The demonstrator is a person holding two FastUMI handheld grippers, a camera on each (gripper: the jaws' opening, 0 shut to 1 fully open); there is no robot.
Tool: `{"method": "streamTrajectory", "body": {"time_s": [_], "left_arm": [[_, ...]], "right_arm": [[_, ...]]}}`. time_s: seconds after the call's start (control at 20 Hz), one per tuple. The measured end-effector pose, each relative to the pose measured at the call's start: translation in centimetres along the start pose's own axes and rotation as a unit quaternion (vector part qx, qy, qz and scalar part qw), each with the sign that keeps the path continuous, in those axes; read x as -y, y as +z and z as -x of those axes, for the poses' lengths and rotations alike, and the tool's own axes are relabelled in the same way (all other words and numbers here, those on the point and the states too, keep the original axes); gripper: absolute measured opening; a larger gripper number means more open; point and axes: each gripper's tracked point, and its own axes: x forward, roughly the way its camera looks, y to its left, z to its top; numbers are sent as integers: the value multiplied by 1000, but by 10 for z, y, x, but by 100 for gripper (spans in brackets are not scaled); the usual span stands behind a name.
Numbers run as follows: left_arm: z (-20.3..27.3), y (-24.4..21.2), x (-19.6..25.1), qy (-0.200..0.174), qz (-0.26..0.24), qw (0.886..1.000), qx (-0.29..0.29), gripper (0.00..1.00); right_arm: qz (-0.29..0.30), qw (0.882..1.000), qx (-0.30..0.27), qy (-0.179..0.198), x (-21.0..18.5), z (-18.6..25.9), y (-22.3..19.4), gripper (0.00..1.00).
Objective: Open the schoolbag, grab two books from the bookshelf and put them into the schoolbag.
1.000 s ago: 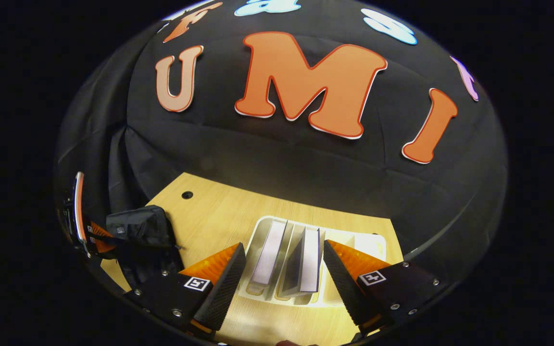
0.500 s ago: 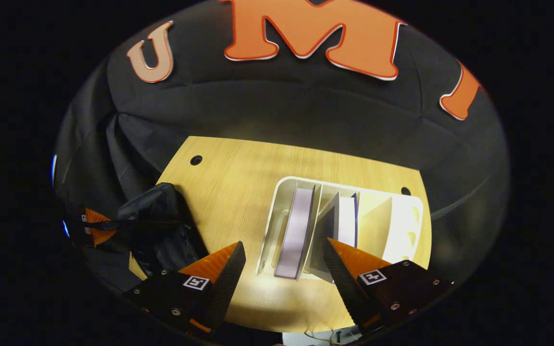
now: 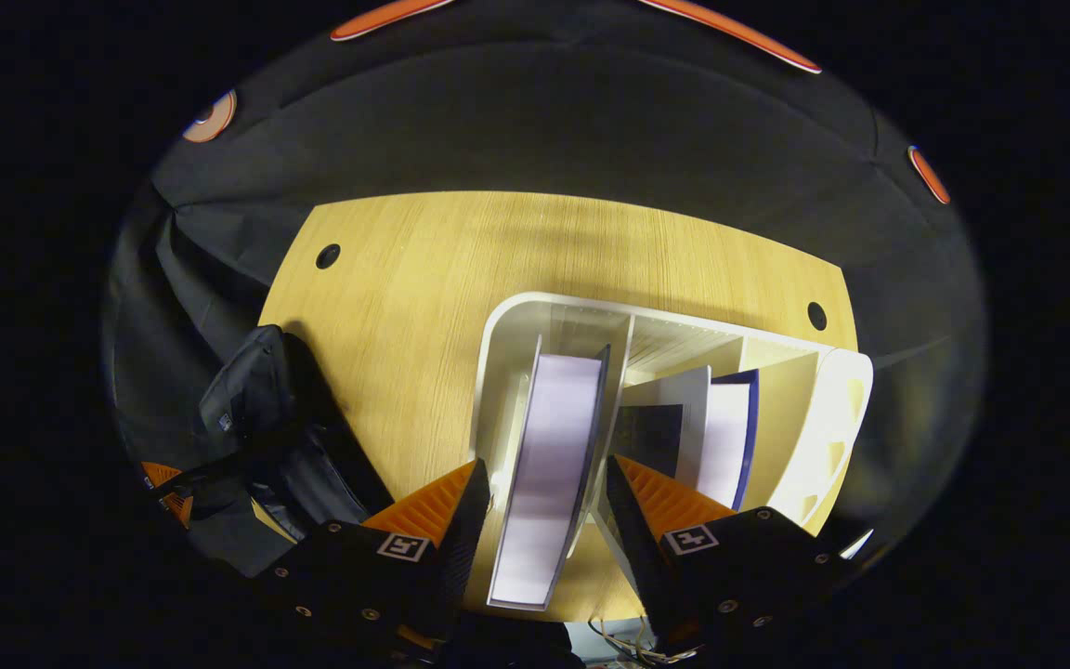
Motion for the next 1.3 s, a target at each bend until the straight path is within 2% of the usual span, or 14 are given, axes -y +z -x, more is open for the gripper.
{"method": "streamTrajectory", "body": {"time_s": [0.15,0.2,0.35,0.4,0.45,0.6,0.85,1.05,1.3], "left_arm": [[0,0,0,8,10,1000,-13,7],[-2,0,1,9,15,1000,-16,6],[-6,-4,5,11,39,999,-26,7],[-6,-6,6,13,46,998,-28,7],[-7,-6,5,16,54,998,-30,7],[-6,-7,4,21,59,998,-29,7],[-3,-3,-2,10,15,1000,-13,7],[-5,-2,-10,-16,-32,999,9,7],[-9,-9,-13,-54,-75,995,32,4]], "right_arm": [[-19,1000,-22,-2,-1,-6,-4,58],[-26,999,-26,-1,-3,-3,-3,48],[-31,999,-32,4,-2,2,-7,38],[-30,999,-31,9,-3,7,-9,29],[-28,999,-30,16,-4,13,-12,37],[-29,999,-12,33,-7,37,-15,35],[-54,997,32,41,-7,84,-31,34],[-109,991,62,43,-15,120,-61,34],[-189,976,100,46,-21,160,-104,34]]}}
